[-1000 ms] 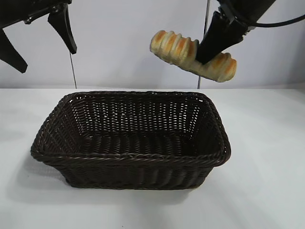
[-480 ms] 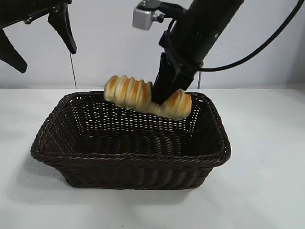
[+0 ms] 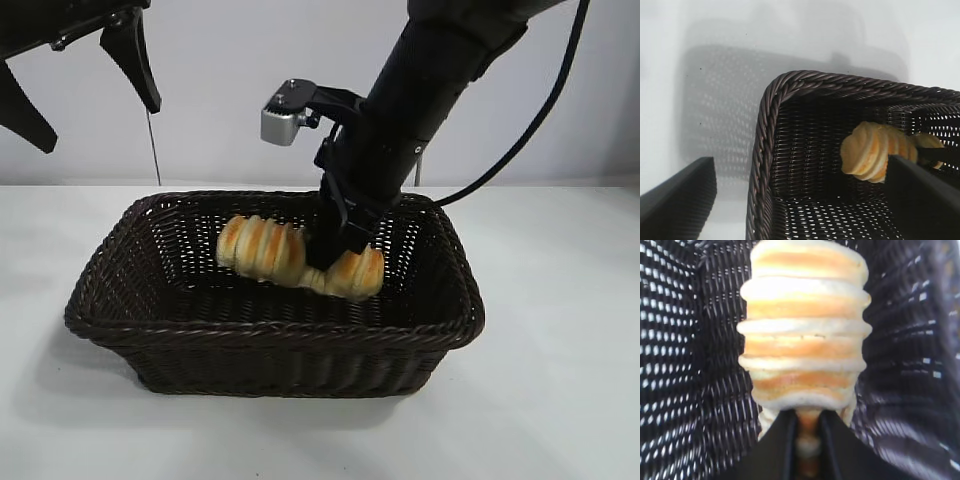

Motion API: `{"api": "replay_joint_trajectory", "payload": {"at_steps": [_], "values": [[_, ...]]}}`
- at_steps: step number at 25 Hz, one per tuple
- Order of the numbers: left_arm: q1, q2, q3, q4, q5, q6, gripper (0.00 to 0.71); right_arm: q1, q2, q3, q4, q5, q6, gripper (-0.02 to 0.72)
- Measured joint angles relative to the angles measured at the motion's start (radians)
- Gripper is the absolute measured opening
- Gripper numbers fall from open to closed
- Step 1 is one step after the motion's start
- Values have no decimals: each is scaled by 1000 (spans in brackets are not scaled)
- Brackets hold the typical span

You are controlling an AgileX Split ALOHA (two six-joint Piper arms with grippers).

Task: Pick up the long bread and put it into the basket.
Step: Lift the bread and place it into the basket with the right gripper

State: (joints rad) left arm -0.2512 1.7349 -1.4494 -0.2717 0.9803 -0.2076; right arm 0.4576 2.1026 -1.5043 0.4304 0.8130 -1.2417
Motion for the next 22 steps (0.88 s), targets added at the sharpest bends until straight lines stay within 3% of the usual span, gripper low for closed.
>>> {"api": "replay_joint_trajectory", "payload": {"at_steps": [7,9,11,15,16,22], "values": [[0,0,0,0,0,0,658,0,5,0,2,0,11,83],[0,0,0,0,0,0,658,0,5,0,5,0,15,112],[0,0,0,0,0,0,658,0,5,-1,6,0,18,197],[0,0,0,0,0,0,658,0,4,-1,8,-1,46,517],[0,0,0,0,0,0,658,0,1,-1,8,-1,49,565],[0,0,0,0,-1,0,658,0,-69,-1,8,-11,110,633]]}}
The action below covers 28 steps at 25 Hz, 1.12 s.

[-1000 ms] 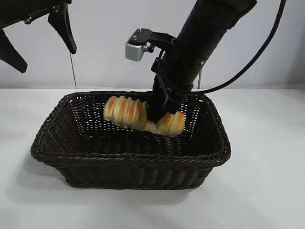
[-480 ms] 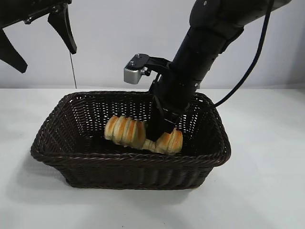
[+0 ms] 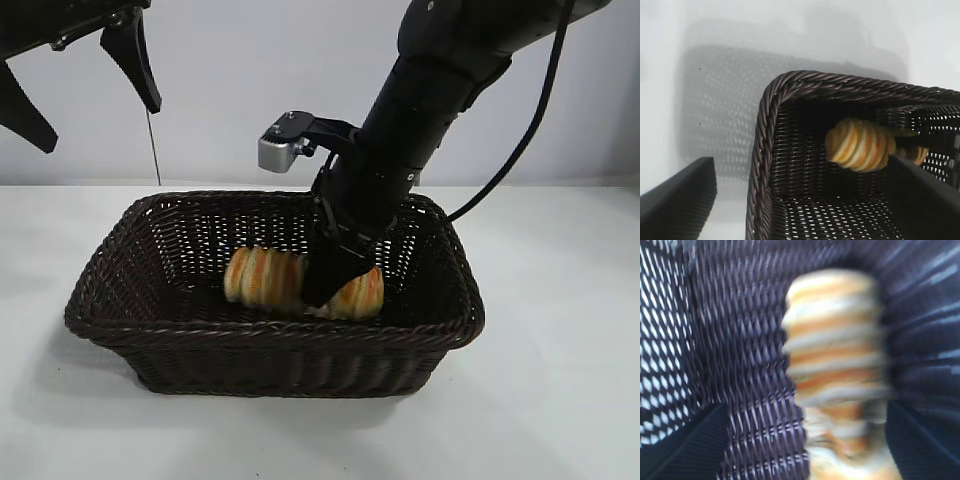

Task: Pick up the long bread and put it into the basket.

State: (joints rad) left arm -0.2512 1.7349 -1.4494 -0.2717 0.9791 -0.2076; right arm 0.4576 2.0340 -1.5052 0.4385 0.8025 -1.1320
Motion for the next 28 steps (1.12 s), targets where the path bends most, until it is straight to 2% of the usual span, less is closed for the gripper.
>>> {"api": "replay_joint_trajectory", "payload": {"at_steps": [2,5,7,10,13,20,23,28], "values": [[0,0,0,0,0,0,658,0,-30,0,-3,0,61,654],[0,0,0,0,0,0,658,0,-72,0,-41,2,198,684],[0,0,0,0,0,0,658,0,-99,0,-93,16,322,687],[0,0,0,0,-1,0,658,0,-139,0,-186,52,548,692],[0,0,0,0,-2,0,658,0,-177,0,-272,117,749,693],[0,0,0,0,-2,0,658,0,-243,-4,-438,246,1118,694],[0,0,0,0,-2,0,658,0,-253,-35,-481,308,1220,694],[0,0,0,0,-2,0,658,0,-253,-82,-506,376,1287,694]]}}
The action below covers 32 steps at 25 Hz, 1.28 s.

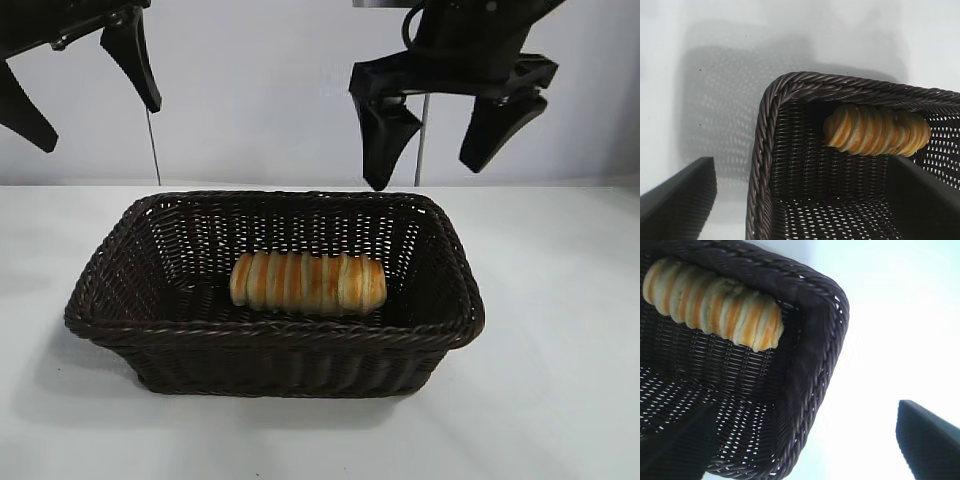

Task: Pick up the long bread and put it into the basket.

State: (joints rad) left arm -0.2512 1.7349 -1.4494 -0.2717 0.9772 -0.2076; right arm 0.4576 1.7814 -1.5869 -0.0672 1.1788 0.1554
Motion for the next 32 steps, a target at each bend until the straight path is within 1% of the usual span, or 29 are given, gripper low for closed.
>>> {"api": "replay_joint_trajectory", "payload": {"at_steps": [2,7,9,15,32], "values": [[0,0,0,0,0,0,658,-4,0,-2,0,15,33,694],[0,0,0,0,0,0,658,-41,0,-2,-3,31,164,694],[0,0,0,0,0,0,658,-45,0,-2,-5,31,180,694],[0,0,0,-1,0,0,658,-45,0,-2,-4,33,190,694],[0,0,0,-1,0,0,658,-45,0,-2,-4,34,191,695]]}}
